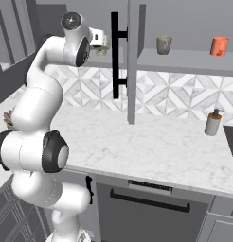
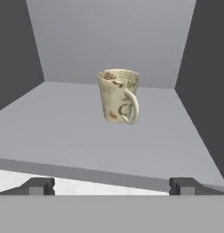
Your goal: Gather all objects into one cabinet and sort the glasses and bowls to opposite sides.
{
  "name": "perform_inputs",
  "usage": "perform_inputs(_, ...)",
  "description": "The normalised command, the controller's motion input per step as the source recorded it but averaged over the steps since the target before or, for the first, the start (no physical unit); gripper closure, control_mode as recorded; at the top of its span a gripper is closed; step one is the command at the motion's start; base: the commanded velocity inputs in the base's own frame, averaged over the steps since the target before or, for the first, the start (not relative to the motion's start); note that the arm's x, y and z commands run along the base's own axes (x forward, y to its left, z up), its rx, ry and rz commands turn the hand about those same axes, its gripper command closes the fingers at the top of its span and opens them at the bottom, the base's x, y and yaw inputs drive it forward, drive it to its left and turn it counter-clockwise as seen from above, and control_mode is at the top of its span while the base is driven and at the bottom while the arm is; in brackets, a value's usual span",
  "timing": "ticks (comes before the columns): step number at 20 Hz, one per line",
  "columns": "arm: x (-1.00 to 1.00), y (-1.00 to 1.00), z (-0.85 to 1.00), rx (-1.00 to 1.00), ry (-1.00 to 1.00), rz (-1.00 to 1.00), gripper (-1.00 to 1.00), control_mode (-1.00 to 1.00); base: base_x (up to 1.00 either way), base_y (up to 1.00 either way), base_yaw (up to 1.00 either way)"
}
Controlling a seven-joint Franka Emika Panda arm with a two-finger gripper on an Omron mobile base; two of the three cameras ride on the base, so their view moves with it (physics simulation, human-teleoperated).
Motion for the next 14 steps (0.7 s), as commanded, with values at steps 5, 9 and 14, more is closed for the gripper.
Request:
perform_inputs(5,0.49,-0.01,-0.13,0.00,0.01,0.00,-1.00,-1.00,0.00,0.00,0.00)
perform_inputs(9,0.52,-0.08,-0.05,0.00,0.00,0.00,-1.00,-1.00,0.00,0.00,0.00)
perform_inputs(14,0.36,-0.05,0.00,0.00,0.00,0.00,-1.00,-1.00,0.00,0.00,0.00)
